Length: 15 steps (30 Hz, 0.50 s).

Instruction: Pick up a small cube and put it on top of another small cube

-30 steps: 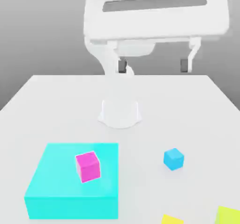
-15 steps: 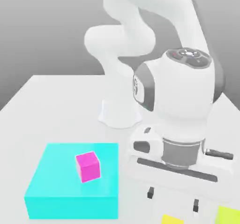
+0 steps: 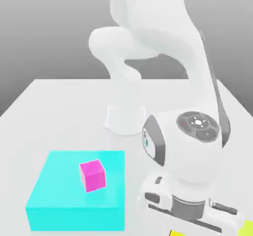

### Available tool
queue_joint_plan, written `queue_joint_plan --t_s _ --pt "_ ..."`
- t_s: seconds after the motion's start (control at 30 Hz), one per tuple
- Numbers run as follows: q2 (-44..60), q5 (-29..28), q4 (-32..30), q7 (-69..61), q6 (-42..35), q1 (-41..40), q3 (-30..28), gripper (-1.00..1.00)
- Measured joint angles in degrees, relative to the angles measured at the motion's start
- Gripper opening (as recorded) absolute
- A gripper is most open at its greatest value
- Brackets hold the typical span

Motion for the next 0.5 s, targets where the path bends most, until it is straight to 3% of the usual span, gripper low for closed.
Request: queue_joint_plan --t_s 0.5 --pt "-31.09 6.30 -18.51 -19.83 -12.32 -13.30 -6.01 -1.00"
